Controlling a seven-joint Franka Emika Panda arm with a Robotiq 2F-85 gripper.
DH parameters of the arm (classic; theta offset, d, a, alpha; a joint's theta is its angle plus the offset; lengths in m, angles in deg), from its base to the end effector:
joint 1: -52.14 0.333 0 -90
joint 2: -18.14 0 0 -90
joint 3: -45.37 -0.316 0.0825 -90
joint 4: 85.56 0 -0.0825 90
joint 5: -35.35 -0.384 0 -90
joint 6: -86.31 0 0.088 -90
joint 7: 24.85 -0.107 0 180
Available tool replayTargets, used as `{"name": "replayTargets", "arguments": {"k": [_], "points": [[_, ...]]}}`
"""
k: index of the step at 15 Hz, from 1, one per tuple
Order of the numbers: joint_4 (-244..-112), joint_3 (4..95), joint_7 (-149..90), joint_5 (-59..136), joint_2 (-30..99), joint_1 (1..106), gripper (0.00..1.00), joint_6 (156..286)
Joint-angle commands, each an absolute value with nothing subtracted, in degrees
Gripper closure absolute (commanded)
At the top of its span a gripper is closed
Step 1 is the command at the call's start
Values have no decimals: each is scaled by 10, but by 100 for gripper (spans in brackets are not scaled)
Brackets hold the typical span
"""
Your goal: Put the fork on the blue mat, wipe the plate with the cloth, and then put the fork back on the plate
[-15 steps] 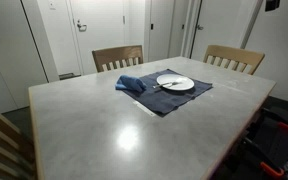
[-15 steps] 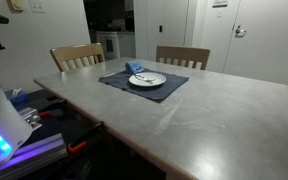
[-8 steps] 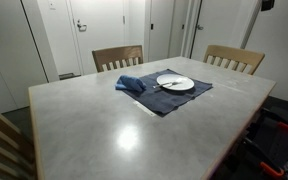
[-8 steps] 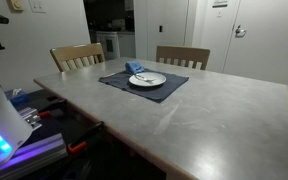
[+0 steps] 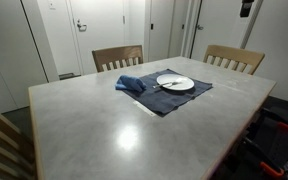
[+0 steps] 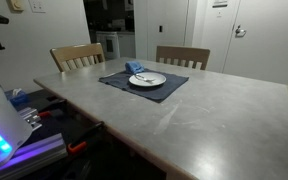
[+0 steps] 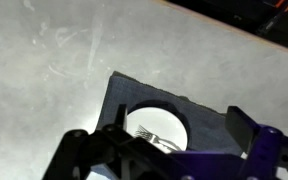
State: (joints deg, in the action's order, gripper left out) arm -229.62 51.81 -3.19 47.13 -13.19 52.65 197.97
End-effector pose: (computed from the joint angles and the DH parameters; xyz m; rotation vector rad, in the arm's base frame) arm 0.3758 -0.0543 0.4641 2.9654 0.5540 -0.0740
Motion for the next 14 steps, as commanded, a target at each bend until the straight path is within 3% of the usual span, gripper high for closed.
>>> {"name": "replayTargets", "arguments": {"k": [1, 14], "points": [[-2306, 540, 37, 473, -98, 539, 0, 2051], [-2301, 550, 116, 456, -57, 550, 0, 2123]]}}
